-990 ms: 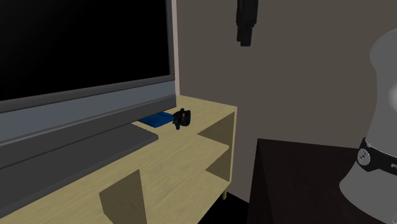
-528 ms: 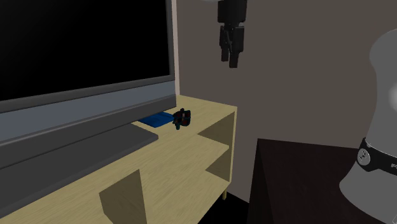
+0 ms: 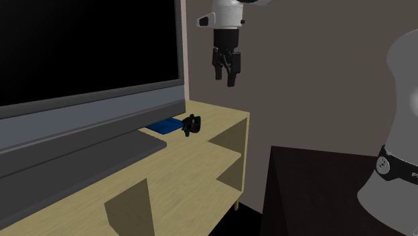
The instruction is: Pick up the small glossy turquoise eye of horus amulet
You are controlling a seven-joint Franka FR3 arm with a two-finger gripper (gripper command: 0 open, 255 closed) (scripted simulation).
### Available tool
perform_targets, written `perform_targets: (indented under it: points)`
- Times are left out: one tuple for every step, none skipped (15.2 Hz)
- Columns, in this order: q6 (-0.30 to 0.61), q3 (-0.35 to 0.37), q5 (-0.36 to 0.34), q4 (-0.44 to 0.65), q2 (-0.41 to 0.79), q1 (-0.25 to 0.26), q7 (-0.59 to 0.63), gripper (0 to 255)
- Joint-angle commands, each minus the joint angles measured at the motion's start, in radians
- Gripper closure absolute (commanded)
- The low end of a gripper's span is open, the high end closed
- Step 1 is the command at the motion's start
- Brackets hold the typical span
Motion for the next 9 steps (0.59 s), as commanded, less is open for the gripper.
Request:
perform_targets:
  points:
    - [0.063,-0.042,0.049,0.037,0.099,0.016,-0.123,0]
    - [0.083,-0.056,0.081,0.061,0.146,0.022,-0.183,0]
    - [0.102,-0.067,0.117,0.086,0.194,0.026,-0.245,0]
    - [0.117,-0.073,0.155,0.113,0.242,0.027,-0.308,0]
    - [0.131,-0.075,0.195,0.142,0.291,0.023,-0.37,0]
    - [0.141,-0.071,0.235,0.172,0.339,0.015,-0.432,0]
    - [0.149,-0.065,0.274,0.204,0.386,0.006,-0.492,0]
    - [0.155,-0.053,0.31,0.237,0.433,-0.009,-0.549,0]
    - [0.158,-0.039,0.343,0.272,0.478,-0.025,-0.602,0]
